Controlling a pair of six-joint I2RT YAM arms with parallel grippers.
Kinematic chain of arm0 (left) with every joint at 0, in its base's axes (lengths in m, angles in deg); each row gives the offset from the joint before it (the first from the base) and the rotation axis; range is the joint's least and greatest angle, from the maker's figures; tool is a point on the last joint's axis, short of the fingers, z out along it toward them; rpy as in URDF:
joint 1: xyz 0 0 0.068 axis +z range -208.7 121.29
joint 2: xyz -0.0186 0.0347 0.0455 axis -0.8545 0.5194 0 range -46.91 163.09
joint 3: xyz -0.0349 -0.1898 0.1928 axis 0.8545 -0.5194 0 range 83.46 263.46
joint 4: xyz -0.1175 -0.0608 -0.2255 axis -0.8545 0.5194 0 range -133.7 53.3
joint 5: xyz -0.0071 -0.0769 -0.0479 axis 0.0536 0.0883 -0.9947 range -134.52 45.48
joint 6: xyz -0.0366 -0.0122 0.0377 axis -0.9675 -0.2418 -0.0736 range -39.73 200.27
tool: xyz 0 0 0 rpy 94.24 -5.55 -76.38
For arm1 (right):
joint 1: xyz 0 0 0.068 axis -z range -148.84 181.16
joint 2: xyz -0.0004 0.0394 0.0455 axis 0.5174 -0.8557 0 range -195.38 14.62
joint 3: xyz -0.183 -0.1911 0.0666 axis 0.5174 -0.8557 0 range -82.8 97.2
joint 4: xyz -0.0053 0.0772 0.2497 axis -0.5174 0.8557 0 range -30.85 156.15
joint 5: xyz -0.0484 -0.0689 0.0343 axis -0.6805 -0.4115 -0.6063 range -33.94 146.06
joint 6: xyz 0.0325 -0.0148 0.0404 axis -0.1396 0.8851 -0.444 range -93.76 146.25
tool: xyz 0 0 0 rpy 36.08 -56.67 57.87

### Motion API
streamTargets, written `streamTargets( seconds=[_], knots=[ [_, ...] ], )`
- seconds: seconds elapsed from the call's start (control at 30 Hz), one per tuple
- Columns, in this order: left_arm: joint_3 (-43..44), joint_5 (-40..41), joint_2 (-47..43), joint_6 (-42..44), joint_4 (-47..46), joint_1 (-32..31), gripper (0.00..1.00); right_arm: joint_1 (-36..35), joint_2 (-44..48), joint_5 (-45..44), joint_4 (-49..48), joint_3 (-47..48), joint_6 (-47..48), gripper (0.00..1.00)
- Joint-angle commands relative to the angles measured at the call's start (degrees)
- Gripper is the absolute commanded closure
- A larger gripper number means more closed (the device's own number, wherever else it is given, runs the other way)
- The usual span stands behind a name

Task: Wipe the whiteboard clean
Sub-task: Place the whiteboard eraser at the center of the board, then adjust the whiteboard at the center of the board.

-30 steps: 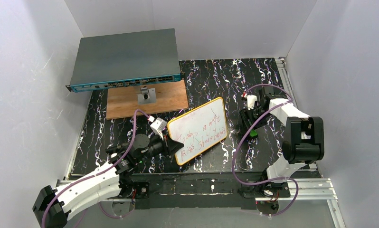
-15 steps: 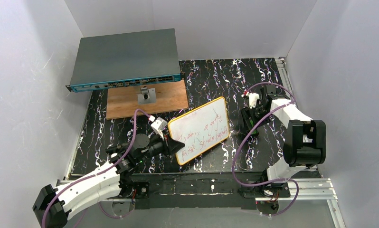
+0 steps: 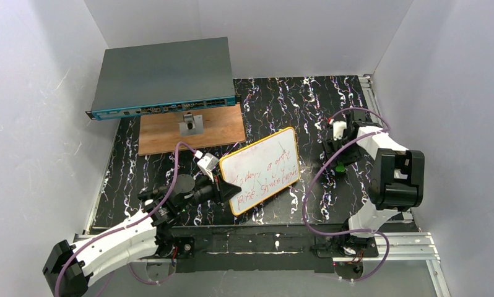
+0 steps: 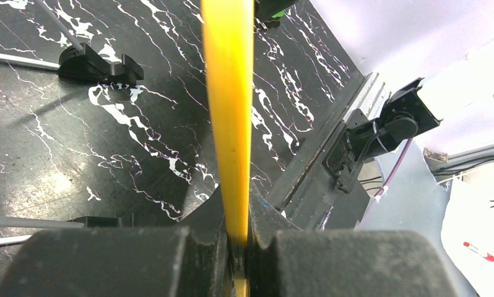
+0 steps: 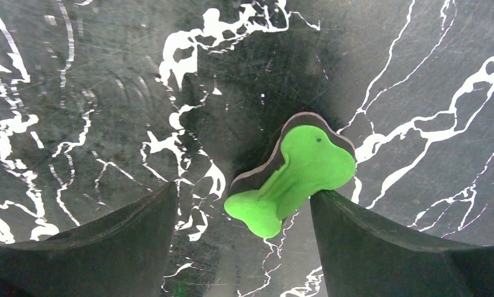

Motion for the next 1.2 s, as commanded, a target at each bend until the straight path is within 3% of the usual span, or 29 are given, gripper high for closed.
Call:
streamTargets(
  seconds=[0.0, 0.23, 0.33, 0.4, 0.53, 0.6, 0.63, 0.7, 0.8, 0.87, 0.93, 1.17],
  knots=[
    [1.6, -1.3, -1.2, -0.1, -7.7, 0.2, 1.0, 1.3, -2.5, -3.9, -0.5, 1.7, 0.4, 0.17],
    [1.5, -1.2, -1.9, -0.2, -7.5, 0.2, 1.0, 3.8, -7.9, -9.5, -0.4, 1.9, 2.1, 0.16],
    [1.4, -1.3, -1.9, -0.1, -7.8, 0.2, 1.0, 3.7, -5.7, -10.7, -2.0, 1.7, 2.8, 0.16],
    [1.3, -1.3, -2.1, -0.1, -7.8, 0.2, 1.0, 3.7, -2.0, -6.6, -2.6, 1.3, 2.9, 0.16],
    [1.2, -1.4, -2.2, 0.0, -7.9, 0.2, 1.0, 3.7, 8.3, 9.6, -0.6, 1.4, 5.1, 0.15],
    [1.6, -2.0, -1.4, 0.9, -8.3, 0.2, 1.0, 3.7, 14.7, 27.8, 4.1, 1.9, 11.0, 0.15],
    [2.6, -4.5, 0.1, 3.4, -8.4, 0.2, 1.0, 3.5, 19.5, 48.5, 13.1, 0.7, 25.7, 0.14],
    [4.3, -8.8, 2.2, 8.2, -8.5, 0.2, 1.0, 2.8, 20.0, 59.6, 20.6, -0.7, 44.3, 0.14],
    [5.6, -12.1, 6.8, 13.8, -8.3, 0.2, 1.0, -1.0, 21.9, 60.0, 23.4, 4.9, 47.1, 0.13],
    [6.3, -13.8, 9.6, 15.9, -8.7, 0.2, 1.0, -8.0, 23.6, 55.0, 22.6, 7.9, 46.0, 0.08],
    [7.3, -15.1, 12.1, 18.1, -9.3, 0.2, 1.0, -13.7, 19.5, 51.2, 26.7, 14.0, 46.4, 0.08],
    [9.4, -16.2, 13.5, 20.4, -6.1, 0.2, 1.0, -20.5, 13.2, 46.7, 33.5, 20.5, 49.0, 0.15]
  ],
)
